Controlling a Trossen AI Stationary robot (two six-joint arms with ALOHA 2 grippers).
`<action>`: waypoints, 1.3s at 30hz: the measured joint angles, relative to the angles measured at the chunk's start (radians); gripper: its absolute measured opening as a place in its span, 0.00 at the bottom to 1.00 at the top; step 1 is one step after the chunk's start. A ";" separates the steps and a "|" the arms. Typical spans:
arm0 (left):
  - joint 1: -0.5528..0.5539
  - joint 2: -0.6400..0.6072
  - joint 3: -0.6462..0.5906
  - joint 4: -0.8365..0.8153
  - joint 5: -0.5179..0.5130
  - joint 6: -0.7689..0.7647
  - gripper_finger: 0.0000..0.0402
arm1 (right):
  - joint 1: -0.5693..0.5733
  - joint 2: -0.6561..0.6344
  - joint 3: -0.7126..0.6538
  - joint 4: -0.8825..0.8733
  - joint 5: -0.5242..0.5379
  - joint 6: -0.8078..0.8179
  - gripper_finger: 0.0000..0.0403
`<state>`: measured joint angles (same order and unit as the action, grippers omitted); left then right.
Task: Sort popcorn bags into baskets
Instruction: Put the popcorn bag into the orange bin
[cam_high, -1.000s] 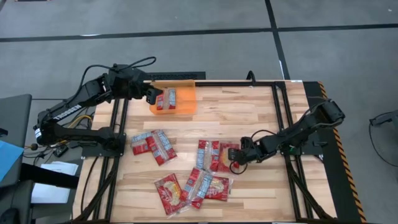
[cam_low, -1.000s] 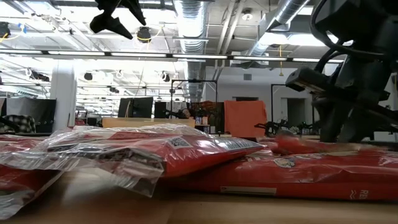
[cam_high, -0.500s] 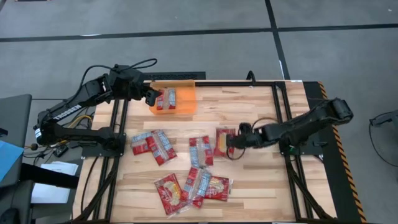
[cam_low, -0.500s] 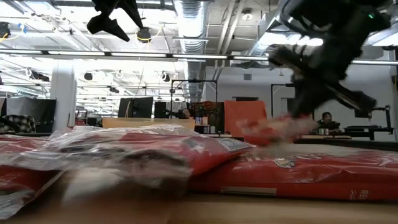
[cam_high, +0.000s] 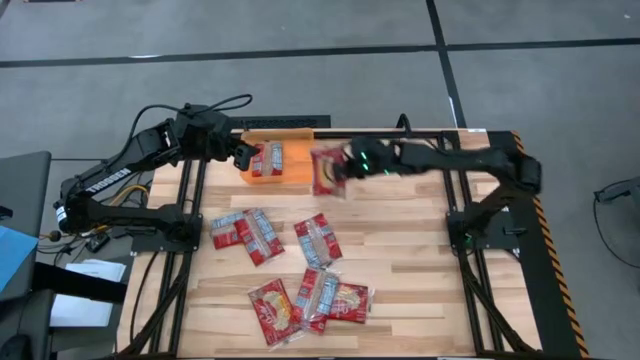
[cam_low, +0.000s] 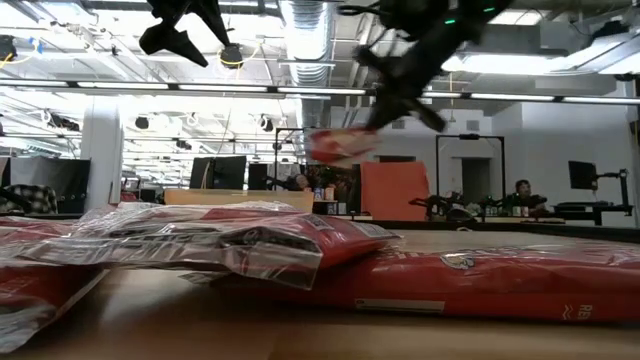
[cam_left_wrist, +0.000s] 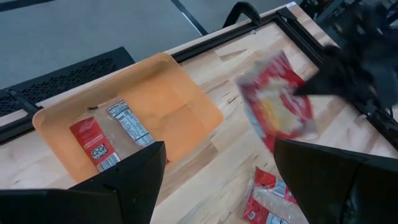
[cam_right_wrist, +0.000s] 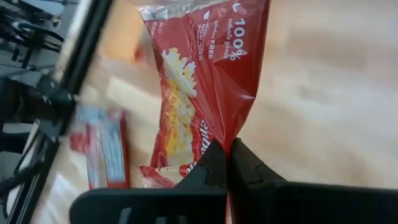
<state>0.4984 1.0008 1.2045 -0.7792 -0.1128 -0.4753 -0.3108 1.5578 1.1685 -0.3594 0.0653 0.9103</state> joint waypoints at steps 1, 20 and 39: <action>0.000 0.000 0.000 0.000 -0.002 0.000 0.71 | -0.021 0.037 0.050 -0.001 -0.011 -0.035 0.01; 0.000 0.000 0.000 -0.001 -0.027 -0.005 0.71 | -0.159 0.649 0.761 -0.180 -0.137 -0.291 0.05; 0.000 0.000 0.000 -0.037 -0.023 -0.003 0.71 | -0.178 0.672 0.767 -0.222 -0.094 -0.345 0.43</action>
<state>0.4986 1.0008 1.2047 -0.8159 -0.1354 -0.4779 -0.4889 2.2293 1.9350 -0.5810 -0.0284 0.5648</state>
